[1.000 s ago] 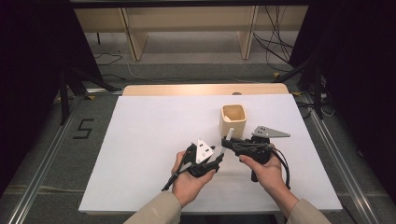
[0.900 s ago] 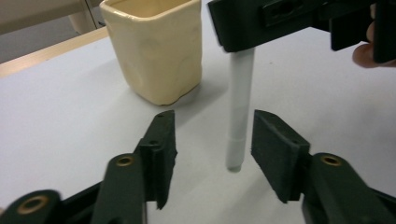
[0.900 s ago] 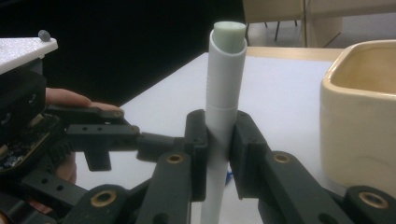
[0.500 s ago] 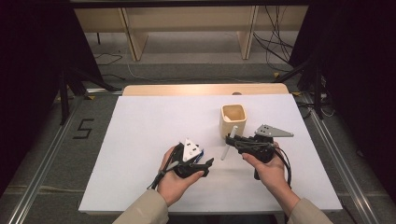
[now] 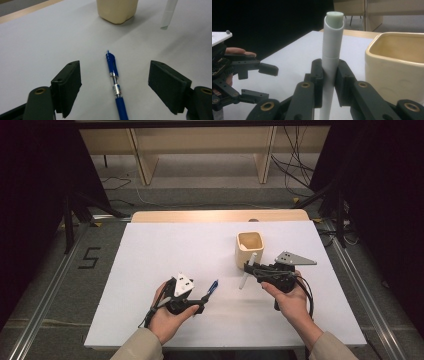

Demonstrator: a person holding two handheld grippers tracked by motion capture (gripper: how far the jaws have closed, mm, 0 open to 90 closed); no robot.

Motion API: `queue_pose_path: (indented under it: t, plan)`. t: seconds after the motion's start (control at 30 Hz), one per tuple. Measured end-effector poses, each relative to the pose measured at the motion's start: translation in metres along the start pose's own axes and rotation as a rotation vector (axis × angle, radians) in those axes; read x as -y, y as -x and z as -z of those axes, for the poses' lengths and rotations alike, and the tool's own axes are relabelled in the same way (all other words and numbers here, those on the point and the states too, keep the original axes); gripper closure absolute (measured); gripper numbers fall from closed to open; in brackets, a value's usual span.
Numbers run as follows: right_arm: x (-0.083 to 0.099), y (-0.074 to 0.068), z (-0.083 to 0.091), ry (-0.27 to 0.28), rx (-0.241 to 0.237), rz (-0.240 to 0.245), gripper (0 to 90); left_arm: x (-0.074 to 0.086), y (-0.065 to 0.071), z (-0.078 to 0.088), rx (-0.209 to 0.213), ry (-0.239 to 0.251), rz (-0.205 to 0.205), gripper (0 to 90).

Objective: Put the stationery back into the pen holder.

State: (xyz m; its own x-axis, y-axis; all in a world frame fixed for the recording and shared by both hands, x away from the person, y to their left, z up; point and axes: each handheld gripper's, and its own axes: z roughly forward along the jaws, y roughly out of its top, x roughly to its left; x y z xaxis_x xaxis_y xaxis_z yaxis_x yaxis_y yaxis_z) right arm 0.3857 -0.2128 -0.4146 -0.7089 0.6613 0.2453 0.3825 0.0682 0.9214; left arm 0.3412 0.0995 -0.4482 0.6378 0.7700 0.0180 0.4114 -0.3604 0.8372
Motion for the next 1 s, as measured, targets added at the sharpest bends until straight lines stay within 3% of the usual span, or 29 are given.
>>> queue_pose_path:
  t: [0.37,1.0]
  plan:
    - [-0.006,0.006,0.005,0.022,0.028,0.009,78.5,0.01,-0.014,0.007,-0.032,-0.022,0.024,24.2]
    - [-0.017,0.015,0.013,0.056,0.096,0.033,78.5,0.012,-0.019,0.007,-0.057,-0.034,0.028,17.7]
